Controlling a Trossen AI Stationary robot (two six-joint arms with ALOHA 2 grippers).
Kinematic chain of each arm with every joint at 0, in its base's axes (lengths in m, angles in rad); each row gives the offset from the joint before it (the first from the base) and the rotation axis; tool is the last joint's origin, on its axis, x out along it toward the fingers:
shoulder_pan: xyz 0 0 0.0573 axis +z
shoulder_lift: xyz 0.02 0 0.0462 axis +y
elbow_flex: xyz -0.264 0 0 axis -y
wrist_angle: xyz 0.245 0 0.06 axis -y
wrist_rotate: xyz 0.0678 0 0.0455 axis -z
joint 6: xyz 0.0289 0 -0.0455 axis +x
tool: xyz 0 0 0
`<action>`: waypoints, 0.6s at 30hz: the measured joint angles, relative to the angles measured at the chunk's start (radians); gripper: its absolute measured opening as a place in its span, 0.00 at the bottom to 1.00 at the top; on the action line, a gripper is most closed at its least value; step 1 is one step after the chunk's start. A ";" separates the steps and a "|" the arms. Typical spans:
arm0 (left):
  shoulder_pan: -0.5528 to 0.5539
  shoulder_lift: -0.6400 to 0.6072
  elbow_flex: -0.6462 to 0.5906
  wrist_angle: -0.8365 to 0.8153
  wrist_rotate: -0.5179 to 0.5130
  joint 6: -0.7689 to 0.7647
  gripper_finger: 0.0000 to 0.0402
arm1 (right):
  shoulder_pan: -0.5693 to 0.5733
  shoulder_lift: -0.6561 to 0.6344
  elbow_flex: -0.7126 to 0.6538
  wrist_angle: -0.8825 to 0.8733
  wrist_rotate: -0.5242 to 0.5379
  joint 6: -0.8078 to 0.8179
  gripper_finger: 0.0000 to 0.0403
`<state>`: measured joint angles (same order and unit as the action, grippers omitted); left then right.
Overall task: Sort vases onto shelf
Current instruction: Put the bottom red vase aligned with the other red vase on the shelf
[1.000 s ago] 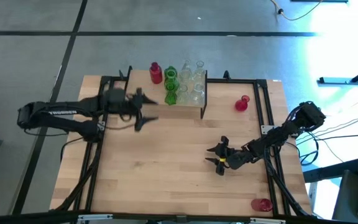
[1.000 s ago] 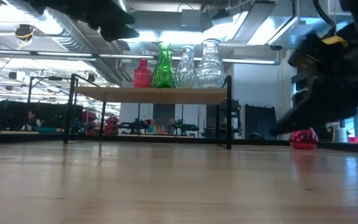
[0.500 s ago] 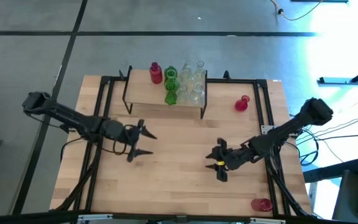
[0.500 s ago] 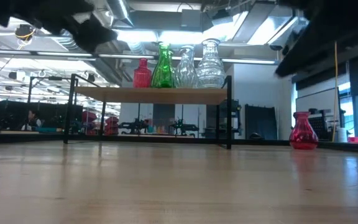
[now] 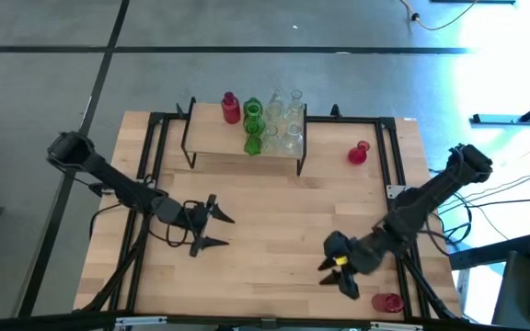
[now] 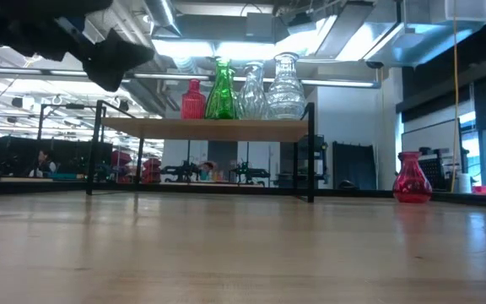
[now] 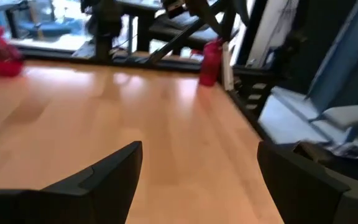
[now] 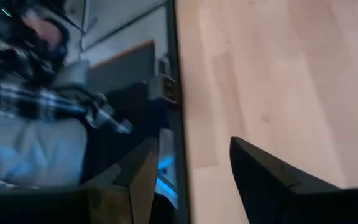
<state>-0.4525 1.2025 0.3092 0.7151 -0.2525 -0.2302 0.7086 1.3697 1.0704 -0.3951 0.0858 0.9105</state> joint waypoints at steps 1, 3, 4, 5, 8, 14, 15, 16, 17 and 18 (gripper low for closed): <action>-0.008 0.023 0.000 0.042 0.001 0.000 0.78 | 0.025 0.002 0.014 0.000 0.026 0.025 0.46; -0.028 0.068 0.000 0.111 0.001 -0.009 0.78 | 0.071 0.012 0.055 0.000 0.074 0.063 0.46; -0.038 0.087 0.000 0.143 0.001 -0.020 0.78 | 0.096 0.021 0.080 0.001 0.099 0.081 0.46; -0.049 0.107 0.000 0.175 0.000 -0.030 0.78 | 0.116 0.034 0.109 0.000 0.124 0.092 0.46; -0.093 0.165 0.001 0.254 -0.017 -0.064 0.78 | 0.174 0.092 0.217 -0.003 0.191 0.108 0.46; -0.192 0.269 0.073 0.290 -0.127 -0.069 0.78 | 0.246 0.245 0.477 -0.216 0.189 0.216 0.46; -0.201 0.284 0.089 0.290 -0.132 -0.062 0.78 | 0.255 0.268 0.521 -0.280 0.173 0.259 0.46; -0.208 0.299 0.106 0.289 -0.135 -0.053 0.78 | 0.263 0.289 0.562 -0.345 0.151 0.307 0.46; -0.213 0.312 0.123 0.289 -0.135 -0.049 0.78 | 0.272 0.306 0.599 -0.418 0.128 0.362 0.46; -0.216 0.323 0.137 0.290 -0.135 -0.048 0.78 | 0.282 0.322 0.630 -0.493 0.102 0.420 0.46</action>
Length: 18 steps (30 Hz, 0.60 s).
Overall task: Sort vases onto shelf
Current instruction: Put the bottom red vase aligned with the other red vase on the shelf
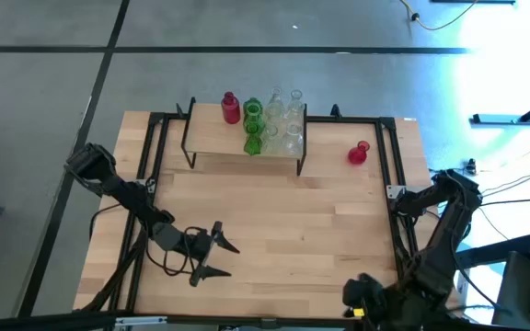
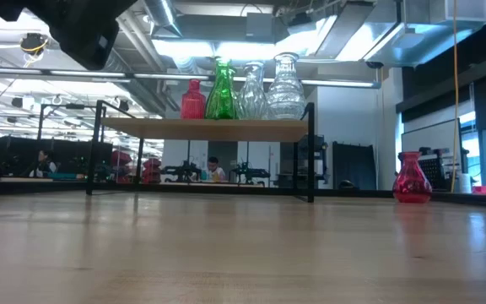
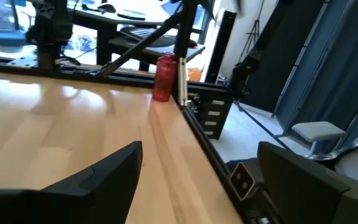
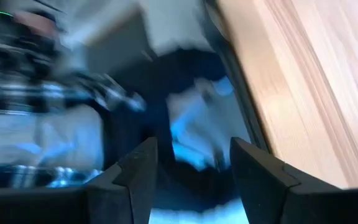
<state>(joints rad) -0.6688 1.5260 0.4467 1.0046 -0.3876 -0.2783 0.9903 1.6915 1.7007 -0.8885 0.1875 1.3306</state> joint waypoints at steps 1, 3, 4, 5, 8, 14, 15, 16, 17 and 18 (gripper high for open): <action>-0.001 0.009 0.011 0.000 0.001 0.000 0.78 | 0.009 0.013 0.027 -0.069 -0.033 0.062 0.46; 0.000 0.025 0.030 -0.001 0.002 0.004 0.78 | 0.032 0.030 0.063 -0.179 -0.079 0.183 0.46; 0.001 0.030 0.036 -0.001 0.001 0.018 0.78 | 0.047 0.033 0.070 -0.228 -0.095 0.239 0.46; 0.001 0.034 0.040 -0.001 0.000 0.032 0.78 | 0.064 0.034 0.071 -0.272 -0.110 0.299 0.46; 0.009 0.037 0.046 -0.001 0.003 0.071 0.78 | 0.118 0.035 0.071 -0.394 -0.170 0.493 0.46; 0.022 0.037 0.046 -0.017 0.003 0.076 0.78 | 0.209 0.035 0.029 -0.496 -0.224 0.735 0.46; 0.021 0.037 0.046 -0.022 0.004 0.076 0.78 | 0.216 0.035 0.018 -0.494 -0.224 0.748 0.46; 0.022 0.037 0.046 -0.022 0.004 0.076 0.78 | 0.217 0.035 0.005 -0.492 -0.224 0.755 0.46; 0.022 0.037 0.046 -0.022 0.003 0.076 0.78 | 0.217 0.035 -0.006 -0.490 -0.226 0.757 0.46; 0.022 0.037 0.046 -0.022 0.003 0.076 0.78 | 0.215 0.035 -0.019 -0.485 -0.231 0.758 0.46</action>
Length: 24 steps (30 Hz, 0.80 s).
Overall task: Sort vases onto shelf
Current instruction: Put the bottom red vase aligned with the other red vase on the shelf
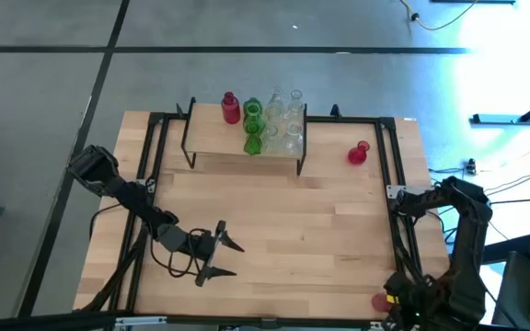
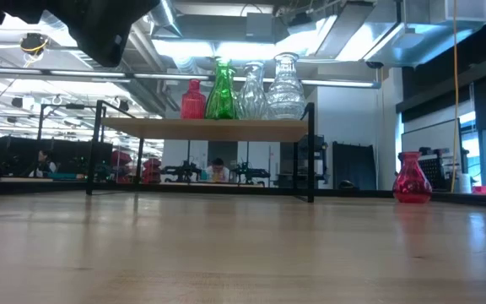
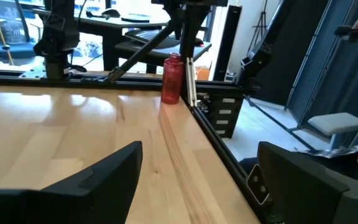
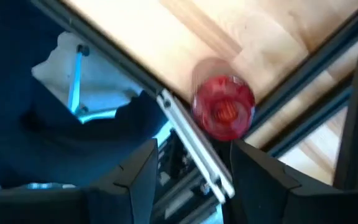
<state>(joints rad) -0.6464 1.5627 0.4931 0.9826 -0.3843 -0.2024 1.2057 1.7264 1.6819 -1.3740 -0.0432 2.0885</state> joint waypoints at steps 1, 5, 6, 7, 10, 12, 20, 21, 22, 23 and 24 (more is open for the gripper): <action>0.000 0.000 0.000 -0.002 0.000 0.000 0.78 | -0.001 0.000 -0.013 0.003 -0.001 0.000 0.46; 0.000 0.000 0.000 -0.002 0.000 0.000 0.78 | -0.013 0.000 -0.056 0.018 0.004 -0.025 0.46; 0.000 0.000 0.000 -0.003 0.000 0.000 0.78 | -0.016 0.000 -0.069 0.028 -0.007 -0.028 0.46; 0.000 0.000 0.000 -0.003 0.000 0.000 0.78 | -0.016 0.000 -0.080 0.037 -0.027 -0.029 0.46; 0.000 0.000 0.000 -0.002 -0.014 0.000 0.78 | -0.016 0.000 -0.091 0.054 -0.083 -0.041 0.46; 0.000 0.000 0.000 -0.003 -0.021 0.000 0.78 | -0.016 0.000 -0.103 0.067 -0.078 -0.043 0.46; 0.000 0.000 0.000 -0.004 -0.023 0.000 0.78 | -0.016 0.000 -0.149 0.136 -0.055 -0.052 0.46; 0.000 0.000 0.000 -0.005 -0.023 0.000 0.78 | -0.016 0.000 -0.158 0.141 -0.055 -0.053 0.46; 0.000 0.000 0.000 -0.005 -0.023 0.000 0.78 | -0.016 0.000 -0.166 0.146 -0.055 -0.054 0.46; 0.000 0.000 0.000 -0.005 -0.022 0.000 0.78 | -0.016 0.000 -0.173 0.148 -0.055 -0.054 0.46; 0.000 0.000 0.000 -0.005 -0.022 0.000 0.78 | -0.016 0.000 -0.180 0.149 -0.055 -0.054 0.46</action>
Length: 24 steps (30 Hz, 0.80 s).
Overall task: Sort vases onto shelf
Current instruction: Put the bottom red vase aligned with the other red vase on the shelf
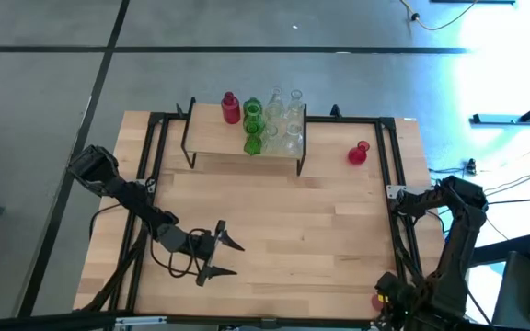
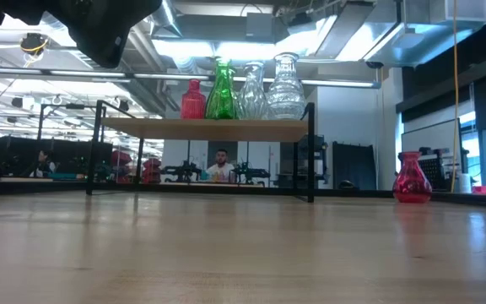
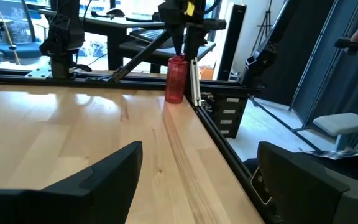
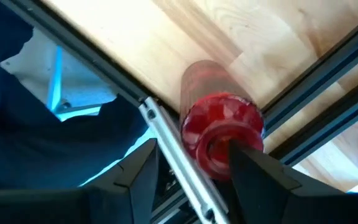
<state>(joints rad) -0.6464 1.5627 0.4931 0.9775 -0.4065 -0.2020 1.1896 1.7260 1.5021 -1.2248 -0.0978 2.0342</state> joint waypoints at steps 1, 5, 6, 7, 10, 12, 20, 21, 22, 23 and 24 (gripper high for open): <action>0.000 0.000 0.000 0.000 0.000 0.000 0.78 | 0.000 0.000 -0.007 0.000 0.000 0.000 0.46; 0.000 0.000 0.000 0.000 0.000 0.000 0.78 | 0.000 0.000 -0.026 0.009 0.000 -0.025 0.46; 0.000 0.000 0.000 0.000 0.000 0.000 0.78 | 0.000 0.000 -0.028 0.010 0.000 -0.037 0.46; 0.000 0.000 0.000 0.000 0.000 0.000 0.78 | 0.000 -0.001 -0.032 0.016 0.000 -0.045 0.46; 0.000 0.000 0.000 0.000 -0.001 0.000 0.78 | 0.000 -0.002 -0.038 0.032 -0.005 -0.049 0.45; 0.000 0.000 0.000 0.000 -0.001 0.000 0.78 | 0.000 -0.002 -0.039 0.030 -0.010 -0.052 0.41; 0.000 0.000 0.000 0.000 -0.001 0.000 0.78 | 0.000 -0.002 -0.040 0.011 0.011 -0.135 0.11; 0.000 0.000 0.000 0.000 -0.001 0.000 0.78 | 0.000 -0.002 -0.040 0.011 0.020 -0.154 0.07; 0.000 0.000 0.000 0.000 -0.001 0.000 0.78 | 0.000 -0.002 -0.040 0.011 0.027 -0.169 0.04; 0.000 0.000 0.000 0.000 -0.001 0.000 0.78 | 0.000 -0.002 -0.040 0.010 0.030 -0.183 0.03; 0.000 0.000 0.000 0.000 -0.001 0.000 0.78 | 0.000 -0.002 -0.039 0.008 0.033 -0.194 0.03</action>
<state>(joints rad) -0.6464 1.5627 0.4931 0.9775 -0.4072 -0.2016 1.1896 1.7237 1.4629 -1.2168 -0.0647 1.8398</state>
